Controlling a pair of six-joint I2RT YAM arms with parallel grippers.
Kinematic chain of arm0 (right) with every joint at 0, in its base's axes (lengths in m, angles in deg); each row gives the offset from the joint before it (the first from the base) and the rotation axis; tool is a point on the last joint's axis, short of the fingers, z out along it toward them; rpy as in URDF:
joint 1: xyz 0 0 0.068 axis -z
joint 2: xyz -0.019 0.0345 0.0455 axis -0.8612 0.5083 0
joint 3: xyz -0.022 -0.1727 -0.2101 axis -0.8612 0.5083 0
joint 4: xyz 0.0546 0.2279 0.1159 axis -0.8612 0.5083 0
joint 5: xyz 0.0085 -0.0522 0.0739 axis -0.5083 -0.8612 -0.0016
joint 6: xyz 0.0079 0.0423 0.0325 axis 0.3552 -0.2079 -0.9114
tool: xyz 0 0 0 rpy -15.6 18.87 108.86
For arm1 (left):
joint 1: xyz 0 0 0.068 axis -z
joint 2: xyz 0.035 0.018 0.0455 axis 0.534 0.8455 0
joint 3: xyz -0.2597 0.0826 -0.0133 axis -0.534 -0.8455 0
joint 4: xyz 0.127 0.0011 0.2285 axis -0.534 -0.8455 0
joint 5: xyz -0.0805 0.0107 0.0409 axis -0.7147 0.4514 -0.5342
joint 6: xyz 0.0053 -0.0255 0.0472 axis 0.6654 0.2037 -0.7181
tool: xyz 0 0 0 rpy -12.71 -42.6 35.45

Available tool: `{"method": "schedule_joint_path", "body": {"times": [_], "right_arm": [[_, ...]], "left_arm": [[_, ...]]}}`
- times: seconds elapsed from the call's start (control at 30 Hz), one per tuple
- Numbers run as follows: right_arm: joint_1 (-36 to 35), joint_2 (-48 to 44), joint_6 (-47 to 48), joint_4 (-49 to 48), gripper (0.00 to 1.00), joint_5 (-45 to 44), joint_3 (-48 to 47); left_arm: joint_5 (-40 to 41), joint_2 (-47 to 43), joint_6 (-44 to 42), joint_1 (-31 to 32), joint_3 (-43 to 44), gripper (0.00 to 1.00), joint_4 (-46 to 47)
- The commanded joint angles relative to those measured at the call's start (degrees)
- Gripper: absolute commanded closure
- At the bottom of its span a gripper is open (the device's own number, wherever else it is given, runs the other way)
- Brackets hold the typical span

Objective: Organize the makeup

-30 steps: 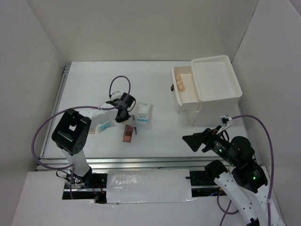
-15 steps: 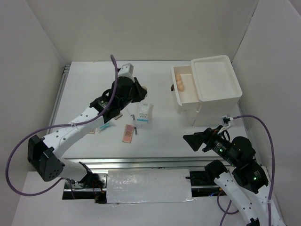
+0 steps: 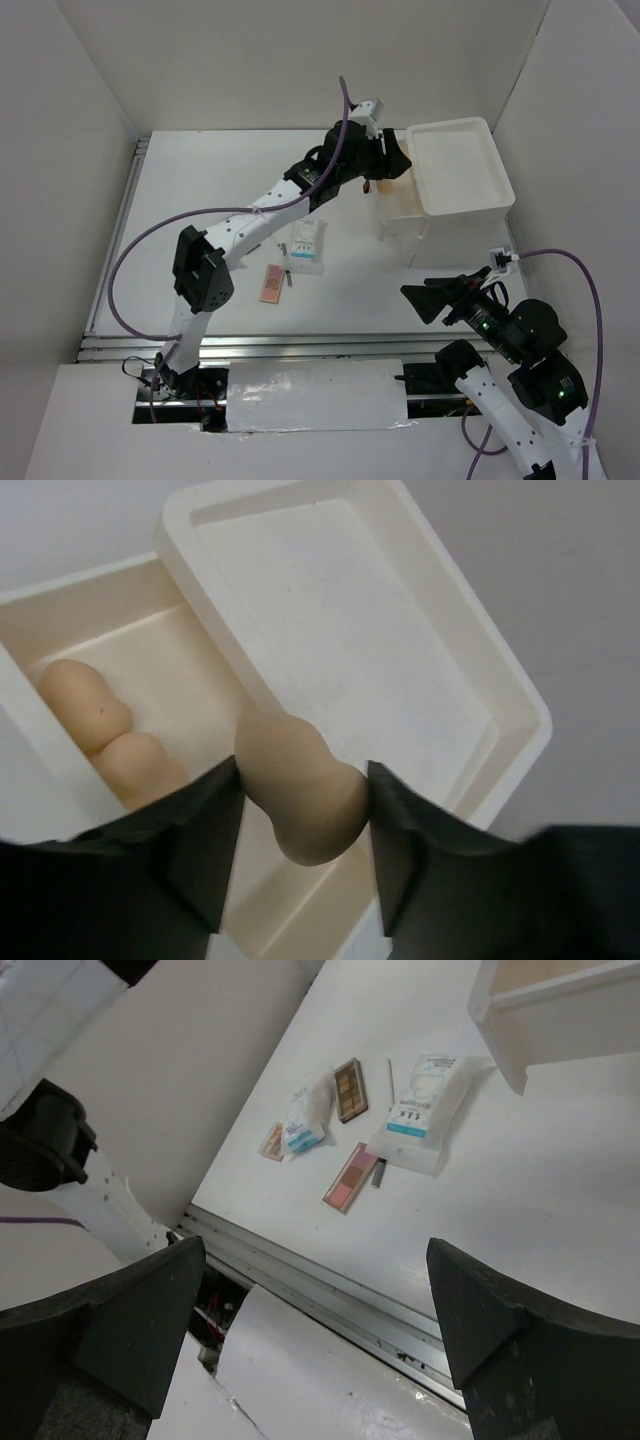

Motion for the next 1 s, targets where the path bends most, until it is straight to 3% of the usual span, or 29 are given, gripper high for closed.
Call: {"method": "schedule_joint_path", "body": {"times": [0.0,0.07,0.17,0.37,0.47,0.57,0.63,0.73,0.8,0.93,0.97], "right_arm": [[0.2,0.0,1.4,0.9,0.0,-1.2,-2.2],[0.2,0.5,1.6,0.3,0.0,-0.9,-1.9],[0.2,1.6,1.4,-0.6,0.0,-0.9,-1.1],[0.1,5.1,1.2,-4.7,0.0,-0.2,-0.1],[0.2,11.2,1.9,-7.5,0.04,-1.1,-0.9],[0.1,17.9,2.9,-10.5,0.11,-1.2,-2.5],[0.1,26.5,3.7,-12.3,0.25,0.9,-5.8],[-1.8,38.6,4.2,-12.9,0.58,1.0,-12.5],[-6.8,47.6,5.5,-11.2,0.82,-8.5,-19.3],[-13.6,68.0,7.7,-3.8,1.0,-22.4,-37.3],[-14.3,71.3,7.9,-2.2,1.0,-25.4,-40.1]], "left_arm": [[0.0,5.0,-1.2,0.9,8.8,0.33,-5.6],[0.9,5.1,-1.3,1.1,9.4,0.13,-6.3],[4.1,2.1,-1.7,1.1,6.7,0.01,-5.8],[11.4,-7.8,-3.5,1.1,1.3,0.01,-8.2],[17.6,-18.4,-2.8,1.2,-3.6,0.01,-11.0],[26.9,-24.8,0.7,1.2,-7.0,0.01,-20.6],[31.2,-30.9,2.4,1.2,-11.8,0.0,-26.0],[38.9,-40.9,4.3,1.0,-20.5,0.01,-33.0],[41.6,-48.2,6.3,0.4,-32.2,0.01,-37.8],[41.1,-61.9,9.5,-0.1,-45.1,0.01,-43.9],[39.7,-64.0,9.9,0.0,-47.2,0.01,-45.3]]}}
